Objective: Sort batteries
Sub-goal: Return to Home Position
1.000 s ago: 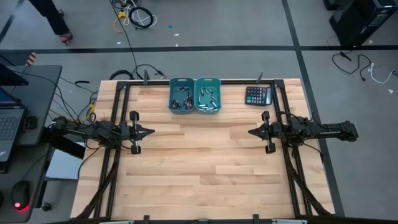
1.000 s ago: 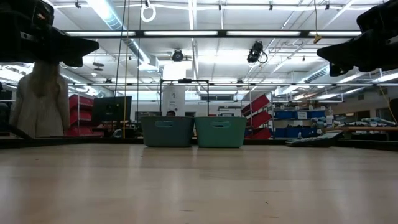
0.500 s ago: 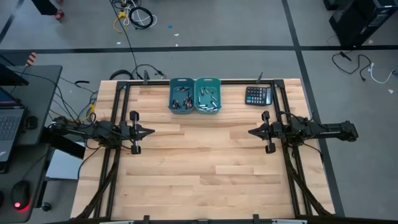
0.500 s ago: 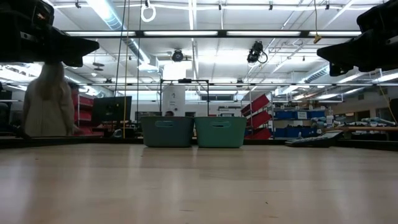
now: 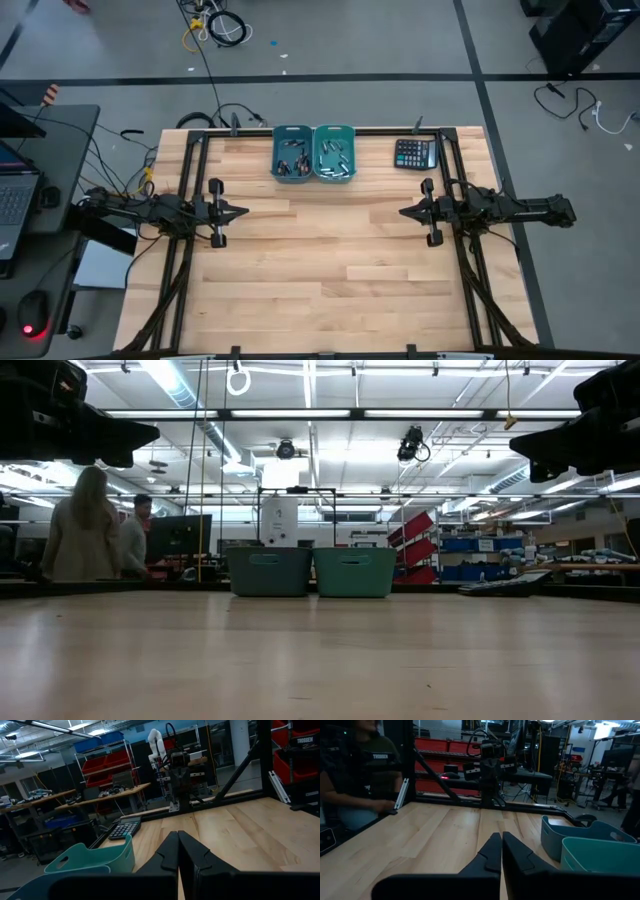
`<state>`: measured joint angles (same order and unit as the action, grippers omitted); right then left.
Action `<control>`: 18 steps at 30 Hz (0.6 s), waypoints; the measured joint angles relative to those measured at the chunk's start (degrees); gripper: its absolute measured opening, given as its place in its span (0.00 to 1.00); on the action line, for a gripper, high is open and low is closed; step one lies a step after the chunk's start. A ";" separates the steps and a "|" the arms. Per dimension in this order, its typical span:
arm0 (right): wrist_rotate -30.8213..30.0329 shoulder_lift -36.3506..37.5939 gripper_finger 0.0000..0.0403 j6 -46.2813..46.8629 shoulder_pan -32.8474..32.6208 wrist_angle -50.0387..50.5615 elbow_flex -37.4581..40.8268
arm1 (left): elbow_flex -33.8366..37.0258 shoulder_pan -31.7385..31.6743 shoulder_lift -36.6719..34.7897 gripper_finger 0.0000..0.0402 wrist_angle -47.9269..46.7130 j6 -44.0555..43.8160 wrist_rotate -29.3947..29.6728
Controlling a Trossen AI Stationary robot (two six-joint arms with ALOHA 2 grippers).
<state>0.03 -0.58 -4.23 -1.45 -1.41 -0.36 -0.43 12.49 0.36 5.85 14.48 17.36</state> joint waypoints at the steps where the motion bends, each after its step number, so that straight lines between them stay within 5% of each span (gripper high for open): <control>1: 0.00 0.00 0.01 0.00 0.00 0.01 0.00 | 0.00 0.00 0.00 0.01 0.02 0.00 0.00; 18: 0.00 0.00 0.01 0.00 0.00 0.02 0.00 | 0.02 0.00 0.00 0.01 0.02 0.00 0.00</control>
